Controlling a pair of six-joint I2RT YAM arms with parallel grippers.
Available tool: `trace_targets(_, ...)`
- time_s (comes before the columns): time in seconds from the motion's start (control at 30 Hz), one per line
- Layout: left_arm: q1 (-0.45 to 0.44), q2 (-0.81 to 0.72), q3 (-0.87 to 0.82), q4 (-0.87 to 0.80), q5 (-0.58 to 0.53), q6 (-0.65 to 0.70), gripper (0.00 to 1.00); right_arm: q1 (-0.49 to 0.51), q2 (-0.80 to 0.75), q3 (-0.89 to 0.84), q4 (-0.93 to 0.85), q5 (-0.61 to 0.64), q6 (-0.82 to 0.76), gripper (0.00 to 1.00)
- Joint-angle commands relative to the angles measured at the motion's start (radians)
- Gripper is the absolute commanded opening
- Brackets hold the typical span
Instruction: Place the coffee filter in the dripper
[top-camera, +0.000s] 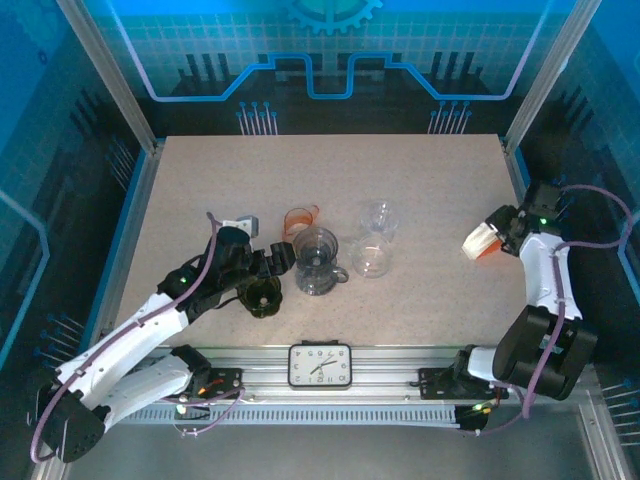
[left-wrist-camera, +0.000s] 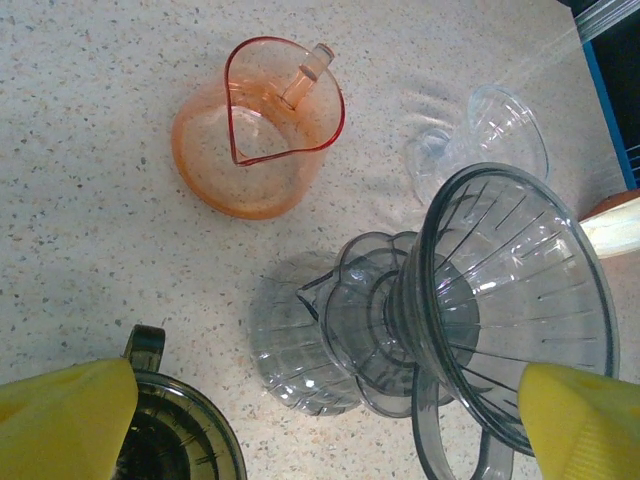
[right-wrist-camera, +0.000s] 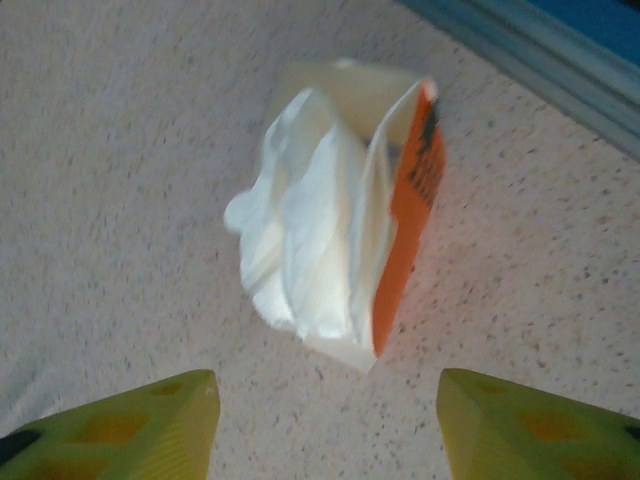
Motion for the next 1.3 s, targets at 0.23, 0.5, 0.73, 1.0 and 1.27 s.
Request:
trace_targets(0.23,0.01,-0.014,-0.025,0.04,0.023,0.017,0.99,-0.13,0.104,0.07,0.032,-0.058,-0.039,0.35)
trace_targets(0.5,0.02,-0.01,-0.039,0.055,0.028,0.014,0.99,-0.154,0.163,0.1,0.043,-0.098,-0.093,0.32)
trace_targets(0.73,0.028,-0.008,-0.044,0.063,0.041,0.011,0.99,-0.155,0.178,0.089,0.082,-0.124,-0.107,0.3)
trace_targets(1.0,0.035,0.001,-0.047,0.067,0.046,0.009,0.99,-0.155,0.221,0.098,0.101,-0.14,-0.117,0.26)
trace_targets(1.27,0.041,0.01,-0.045,0.072,0.054,0.006,0.99,-0.155,0.253,0.11,0.106,-0.136,-0.123,0.26)
